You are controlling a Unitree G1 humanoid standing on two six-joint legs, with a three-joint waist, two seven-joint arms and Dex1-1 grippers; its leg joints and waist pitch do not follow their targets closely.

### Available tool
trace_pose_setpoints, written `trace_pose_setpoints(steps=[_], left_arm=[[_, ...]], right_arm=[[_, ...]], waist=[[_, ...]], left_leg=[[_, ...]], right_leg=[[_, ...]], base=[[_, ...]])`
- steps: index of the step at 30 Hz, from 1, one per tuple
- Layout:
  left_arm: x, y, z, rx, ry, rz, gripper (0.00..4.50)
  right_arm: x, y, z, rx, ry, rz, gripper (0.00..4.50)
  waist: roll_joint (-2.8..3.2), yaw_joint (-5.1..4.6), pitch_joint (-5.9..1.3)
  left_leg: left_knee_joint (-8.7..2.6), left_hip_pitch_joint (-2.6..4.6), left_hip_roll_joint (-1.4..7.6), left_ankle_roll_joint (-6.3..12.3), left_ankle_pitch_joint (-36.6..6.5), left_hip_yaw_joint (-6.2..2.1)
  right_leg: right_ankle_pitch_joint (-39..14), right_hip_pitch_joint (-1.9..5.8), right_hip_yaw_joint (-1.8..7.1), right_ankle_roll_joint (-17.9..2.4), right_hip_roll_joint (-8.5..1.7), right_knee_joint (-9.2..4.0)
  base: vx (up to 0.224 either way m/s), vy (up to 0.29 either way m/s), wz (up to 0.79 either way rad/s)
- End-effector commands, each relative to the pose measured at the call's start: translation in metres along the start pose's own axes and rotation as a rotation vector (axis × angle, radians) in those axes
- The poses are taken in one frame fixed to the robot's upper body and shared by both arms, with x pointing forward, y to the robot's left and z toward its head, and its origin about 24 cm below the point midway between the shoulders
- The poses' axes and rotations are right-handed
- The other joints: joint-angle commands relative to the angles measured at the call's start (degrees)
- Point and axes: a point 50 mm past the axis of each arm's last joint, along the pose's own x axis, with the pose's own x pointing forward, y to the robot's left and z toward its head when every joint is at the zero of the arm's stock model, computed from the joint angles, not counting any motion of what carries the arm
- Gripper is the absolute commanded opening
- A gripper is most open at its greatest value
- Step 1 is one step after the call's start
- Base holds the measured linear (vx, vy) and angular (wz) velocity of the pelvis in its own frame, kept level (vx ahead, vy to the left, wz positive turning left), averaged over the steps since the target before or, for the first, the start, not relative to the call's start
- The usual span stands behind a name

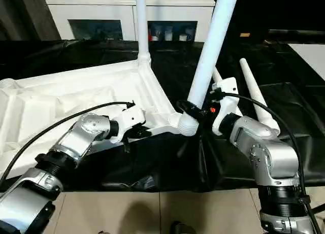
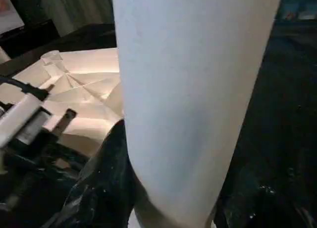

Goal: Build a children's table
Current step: Insert table leg to table base

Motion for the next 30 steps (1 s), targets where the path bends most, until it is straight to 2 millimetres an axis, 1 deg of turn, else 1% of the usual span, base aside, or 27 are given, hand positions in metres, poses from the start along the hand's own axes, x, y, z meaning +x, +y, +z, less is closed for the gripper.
trace_pose_setpoints(steps=[1,2,3,4,6,7,9,10,11,12,13,14,15,16,17,18,19,21,22,23,24,25,26,27,28,29,30], left_arm=[[-0.01,0.003,0.01,-0.011,-0.068,-0.019,0.66],[-0.013,0.004,0.01,-0.021,-0.072,-0.026,0.66],[-0.016,0.005,0.011,-0.032,-0.075,-0.033,0.64],[-0.024,0.007,0.016,-0.05,-0.123,-0.041,0.73],[-0.027,0.008,0.018,-0.052,-0.144,-0.046,1.04],[-0.033,0.01,0.022,-0.05,-0.172,-0.05,1.09],[-0.038,0.012,0.024,-0.053,-0.194,-0.057,1.11],[-0.043,0.015,0.026,-0.065,-0.224,-0.048,1.11],[-0.051,0.023,0.033,-0.088,-0.282,-0.012,1.39],[-0.058,0.031,0.041,-0.115,-0.342,0.028,1.39],[-0.067,0.042,0.059,-0.164,-0.458,0.065,1.5],[-0.069,0.044,0.064,-0.175,-0.486,0.068,1.52],[-0.071,0.047,0.073,-0.192,-0.536,0.067,1.63],[-0.073,0.047,0.085,-0.217,-0.595,0.045,1.78],[-0.072,0.046,0.101,-0.222,-0.645,0.005,1.78],[-0.07,0.043,0.114,-0.222,-0.676,-0.039,1.93],[-0.068,0.041,0.124,-0.227,-0.705,-0.076,1.95],[-0.062,0.033,0.142,-0.237,-0.751,-0.166,1.99],[-0.06,0.03,0.147,-0.245,-0.759,-0.2,2.1],[-0.06,0.03,0.147,-0.246,-0.76,-0.204,2.33],[-0.054,0.025,0.152,-0.257,-0.761,-0.242,2.33],[-0.051,0.023,0.153,-0.26,-0.75,-0.252,2.37],[-0.051,0.023,0.153,-0.26,-0.75,-0.252,2.43],[-0.044,0.02,0.154,-0.273,-0.736,-0.254,2.69],[-0.042,0.02,0.154,-0.278,-0.734,-0.254,2.69],[-0.039,0.019,0.155,-0.286,-0.733,-0.252,2.76],[-0.037,0.017,0.156,-0.284,-0.738,-0.262,2.76]], right_arm=[[0.0,0.0,0.012,-0.026,-0.037,0.01,1.84],[0.0,0.0,0.012,-0.027,-0.037,0.011,1.84],[0.0,0.0,0.012,-0.027,-0.038,0.012,1.84],[0.001,0.001,0.012,-0.026,-0.04,0.017,1.84],[0.001,0.0,0.012,-0.028,-0.039,0.019,1.84],[0.001,0.0,0.013,-0.028,-0.04,0.021,1.84],[0.002,-0.001,0.013,-0.029,-0.04,0.022,1.84],[0.002,-0.001,0.014,-0.031,-0.041,0.027,1.84],[0.002,-0.001,0.014,-0.031,-0.042,0.035,1.84],[0.003,-0.001,0.015,-0.034,-0.041,0.051,1.84],[0.003,0.001,0.016,-0.039,-0.031,0.095,1.84],[0.004,0.002,0.016,-0.04,-0.028,0.105,1.84],[0.004,0.003,0.016,-0.042,-0.021,0.125,1.84],[0.005,0.005,0.017,-0.04,-0.013,0.157,1.84],[0.006,0.009,0.018,-0.045,0.002,0.202,1.84],[0.008,0.012,0.018,-0.052,0.022,0.242,1.84],[0.008,0.014,0.018,-0.062,0.038,0.272,1.84],[0.01,0.018,0.019,-0.079,0.063,0.317,1.84],[0.011,0.018,0.019,-0.084,0.068,0.329,1.84],[0.011,0.018,0.019,-0.085,0.069,0.33,1.84],[0.012,0.019,0.02,-0.096,0.076,0.347,1.84],[0.012,0.019,0.021,-0.102,0.079,0.356,1.84],[0.012,0.019,0.021,-0.102,0.079,0.356,1.84],[0.013,0.021,0.023,-0.111,0.083,0.372,1.84],[0.014,0.021,0.024,-0.113,0.084,0.377,1.84],[0.014,0.022,0.025,-0.117,0.086,0.385,1.84],[0.014,0.023,0.025,-0.12,0.089,0.391,1.84]], waist=[[-0.52,0.2,-4.67],[-0.6,0.19,-4.69],[-0.44,0.38,-4.81],[-0.86,0.37,-4.79],[-0.68,0.62,-4.77],[-0.95,0.65,-4.62],[-0.88,0.75,-4.75],[-0.99,0.74,-4.81],[-0.9,0.88,-4.92],[-0.82,0.86,-4.91],[-1.31,1.01,-5.09],[-1.21,1.1,-5.05],[-1.18,1.28,-4.94],[-1.25,1.27,-4.88],[-1.46,1.49,-4.93],[-1.4,1.89,-5.01],[-1.85,2.2,-4.98],[-1.77,2.62,-5.04],[-1.9,2.63,-4.96],[-1.9,2.63,-4.96],[-2.14,2.74,-5.02],[-1.76,2.75,-4.98],[-1.91,2.71,-4.99],[-2.04,2.69,-4.99],[-1.86,2.58,-4.99],[-1.96,2.6,-5.03],[-1.96,2.47,-5.06]], left_leg=[[-4.61,-0.32,1.82,4.64,-9.04,-0.49],[-4.5,-0.19,1.71,4.7,-9.01,-0.35],[-4.51,0.09,1.9,4.58,-8.52,-0.31],[-4.48,0.09,1.95,4.68,-8.33,-0.17],[-4.43,0.12,1.91,4.75,-7.88,-0.08],[-4.32,0.18,1.74,4.73,-8.51,0.11],[-4.19,0.43,1.69,4.7,-8.6,0.24],[-4.15,0.28,1.67,4.87,-7.95,0.26],[-4.14,0.21,1.81,5.1,-6.57,0.22],[-4.06,0.18,1.74,5.2,-6.17,0.28],[-3.76,0.2,1.45,5.55,-5.9,0.48],[-3.63,0.31,1.39,5.45,-6.42,0.57],[-3.66,0.43,1.64,5.47,-6.57,0.52],[-3.66,0.19,1.59,5.63,-6.47,0.51],[-3.62,-0.27,1.66,5.77,-5.51,0.36],[-3.58,-0.13,1.81,6.14,-4.45,0.31],[-3.56,-0.17,1.88,6.72,-3.44,0.39],[-3.42,-0.21,1.84,7.32,-2.67,0.4],[-3.4,-0.52,1.79,7.76,-2.28,0.39],[-3.4,-0.52,1.79,7.76,-2.28,0.39],[-3.31,-0.74,1.64,7.86,-2.21,0.37],[-3.29,-0.7,1.61,7.73,-2.11,0.33],[-3.27,-0.75,1.57,7.61,-2.2,0.36],[-3.29,-0.85,1.53,7.48,-2.28,0.32],[-3.29,-0.86,1.53,7.22,-2.5,0.26],[-3.25,-0.77,1.51,7.08,-2.72,0.27],[-3.26,-0.92,1.48,7.14,-2.6,0.2]], right_leg=[[-24.53,4.13,1.44,-7.78,-2.97,-3.47],[-24.2,4.05,1.46,-7.99,-2.89,-3.55],[-22.33,3.96,1.66,-9.13,-2.95,-3.16],[-20.7,3.92,1.75,-9.99,-2.8,-2.95],[-19.69,3.93,1.85,-10.81,-2.81,-2.58],[-20.76,3.76,1.86,-10.74,-2.72,-2.57],[-21.79,3.64,1.98,-10.6,-2.83,-2.5],[-21.18,3.72,2.0,-10.65,-2.81,-2.43],[-19.04,3.75,2.04,-11.23,-2.82,-1.99],[-18.13,3.74,2.02,-11.61,-2.72,-1.84],[-15.92,3.78,1.99,-12.81,-2.59,-1.47],[-15.96,3.7,2.01,-13.34,-2.57,-1.34],[-15.96,3.57,2.07,-13.68,-2.67,-1.35],[-15.82,3.77,2.04,-13.78,-2.65,-1.24],[-15.39,4.29,1.99,-13.83,-2.91,-0.82],[-14.82,4.25,2.01,-13.99,-3.0,-0.71],[-14.22,4.15,2.06,-13.92,-2.93,-0.72],[-13.72,4.24,2.06,-14.37,-3.07,-0.51],[-13.97,4.31,2.05,-14.12,-3.07,-0.68],[-13.97,4.31,2.05,-14.12,-3.07,-0.68],[-15.57,4.47,1.94,-13.08,-3.05,-0.81],[-16.76,4.4,1.92,-12.32,-2.98,-1.1],[-17.3,4.45,1.88,-11.93,-2.96,-1.22],[-17.78,4.53,1.84,-11.56,-2.93,-1.24],[-18.51,4.56,1.76,-11.09,-2.89,-1.4],[-19.13,4.53,1.73,-10.69,-2.86,-1.53],[-19.16,4.59,1.72,-10.44,-2.81,-1.47]], base=[[0.0,0.0,0.0],[0.0,0.0,0.0],[0.0,0.0,0.0],[0.0,0.0,0.0],[0.0,0.0,0.0],[0.0,0.0,0.0],[0.0,0.0,0.0],[0.0,0.0,0.0],[0.0,0.0,0.0],[0.0,0.0,0.0],[0.0,0.0,0.0],[0.0,0.0,0.0],[0.0,0.0,0.0],[0.0,0.0,0.0],[0.0,0.0,0.0],[0.0,0.0,0.0],[0.0,0.0,0.0],[0.0,0.0,0.0],[0.0,0.0,0.0],[0.0,0.0,0.0],[0.0,0.0,0.0],[0.0,0.0,0.0],[0.0,0.0,0.0],[0.0,0.0,0.0],[0.0,0.0,0.0],[0.0,0.0,0.0],[0.0,0.0,0.0]])
